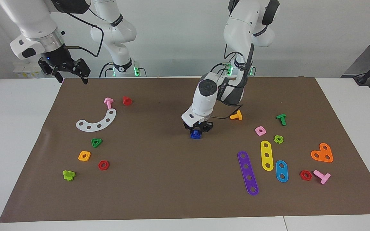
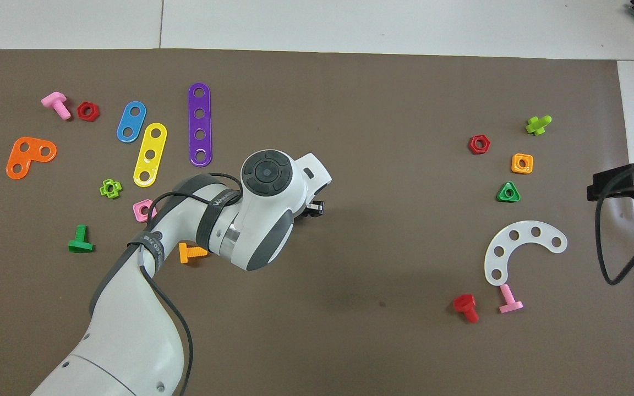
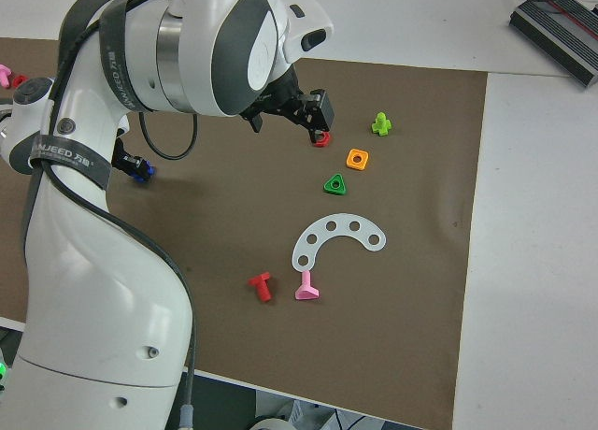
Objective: Unscrew and place screws in storage area
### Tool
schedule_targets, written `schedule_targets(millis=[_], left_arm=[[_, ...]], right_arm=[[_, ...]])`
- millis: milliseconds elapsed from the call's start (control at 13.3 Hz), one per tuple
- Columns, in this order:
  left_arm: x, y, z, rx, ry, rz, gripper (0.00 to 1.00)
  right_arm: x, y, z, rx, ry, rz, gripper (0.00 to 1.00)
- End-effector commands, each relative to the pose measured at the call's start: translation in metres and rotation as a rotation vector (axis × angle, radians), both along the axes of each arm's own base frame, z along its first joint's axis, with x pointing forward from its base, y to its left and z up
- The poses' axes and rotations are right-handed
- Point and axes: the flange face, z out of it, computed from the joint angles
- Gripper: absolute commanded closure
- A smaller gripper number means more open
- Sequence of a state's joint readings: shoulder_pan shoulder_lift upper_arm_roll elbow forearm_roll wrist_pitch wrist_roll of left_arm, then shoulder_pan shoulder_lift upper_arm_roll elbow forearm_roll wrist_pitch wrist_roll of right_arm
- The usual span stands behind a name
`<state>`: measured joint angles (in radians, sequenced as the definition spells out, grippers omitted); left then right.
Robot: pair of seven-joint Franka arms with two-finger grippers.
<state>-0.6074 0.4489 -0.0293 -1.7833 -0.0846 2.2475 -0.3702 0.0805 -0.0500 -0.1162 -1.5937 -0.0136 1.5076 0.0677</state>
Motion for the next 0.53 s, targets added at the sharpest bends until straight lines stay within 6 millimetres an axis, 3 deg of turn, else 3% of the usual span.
schedule_targets(millis=[0, 226, 452], left_arm=[[0.004, 0.004, 0.02, 0.008, 0.007, 0.003, 0.54], [0.009, 0.002, 0.031, 0.007, 0.011, 0.005, 0.55], [0.033, 0.0, 0.059, 0.013, 0.042, 0.019, 0.54]], right_arm=[[-0.006, 0.0, 0.002, 0.007, -0.004, 0.022, 0.0], [-0.006, 0.0, 0.002, 0.007, -0.004, 0.022, 0.0], [-0.006, 0.0, 0.002, 0.007, -0.006, 0.022, 0.0]])
